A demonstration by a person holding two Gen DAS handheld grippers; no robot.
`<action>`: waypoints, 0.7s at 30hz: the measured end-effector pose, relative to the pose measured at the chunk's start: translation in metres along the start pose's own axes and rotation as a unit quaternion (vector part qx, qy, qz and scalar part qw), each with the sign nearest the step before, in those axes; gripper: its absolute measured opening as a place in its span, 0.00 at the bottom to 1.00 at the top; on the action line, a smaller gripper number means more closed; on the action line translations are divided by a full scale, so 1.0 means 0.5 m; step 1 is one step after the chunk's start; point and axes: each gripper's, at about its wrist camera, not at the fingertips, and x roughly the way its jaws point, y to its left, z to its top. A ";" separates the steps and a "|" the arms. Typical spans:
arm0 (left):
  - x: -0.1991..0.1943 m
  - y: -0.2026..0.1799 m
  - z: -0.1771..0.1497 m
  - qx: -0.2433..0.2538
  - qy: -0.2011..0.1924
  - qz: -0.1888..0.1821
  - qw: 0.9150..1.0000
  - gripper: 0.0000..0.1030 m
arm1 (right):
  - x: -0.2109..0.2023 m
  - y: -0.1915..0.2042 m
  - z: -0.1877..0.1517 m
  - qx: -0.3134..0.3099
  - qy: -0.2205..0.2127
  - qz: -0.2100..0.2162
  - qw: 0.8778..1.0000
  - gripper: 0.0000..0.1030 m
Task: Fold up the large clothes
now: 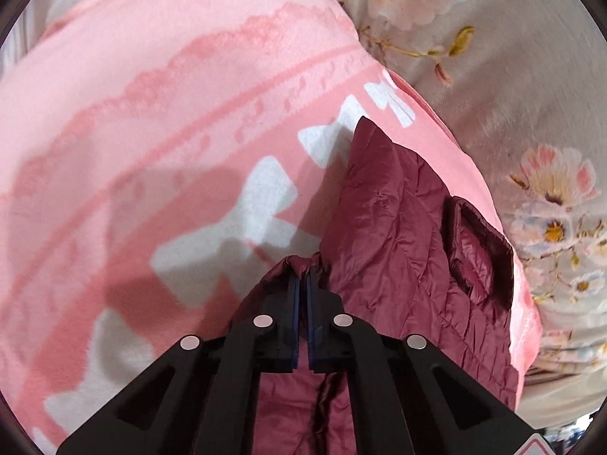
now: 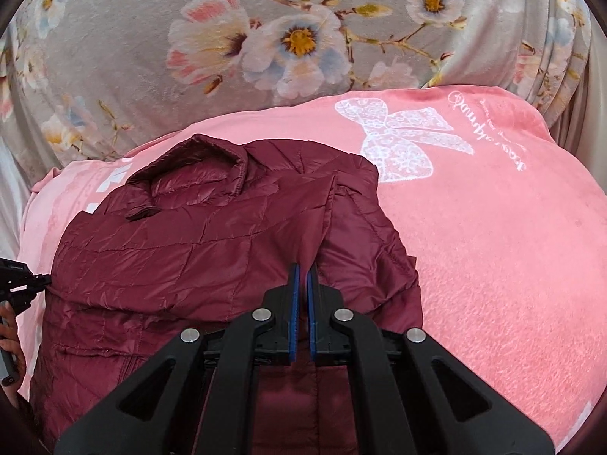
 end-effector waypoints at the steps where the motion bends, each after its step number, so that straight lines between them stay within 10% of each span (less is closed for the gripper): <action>1: -0.012 0.002 -0.008 0.007 -0.006 0.004 1.000 0.01 | -0.001 0.000 -0.008 -0.006 0.004 -0.004 1.000 0.02; 9: 0.023 0.028 -0.051 0.044 -0.009 0.065 0.997 0.01 | 0.078 -0.019 -0.081 -0.012 0.076 -0.004 0.997 0.02; 21: -0.050 -0.022 -0.080 0.147 -0.026 0.123 0.981 0.09 | -0.010 -0.009 -0.041 -0.032 0.041 -0.006 0.999 0.12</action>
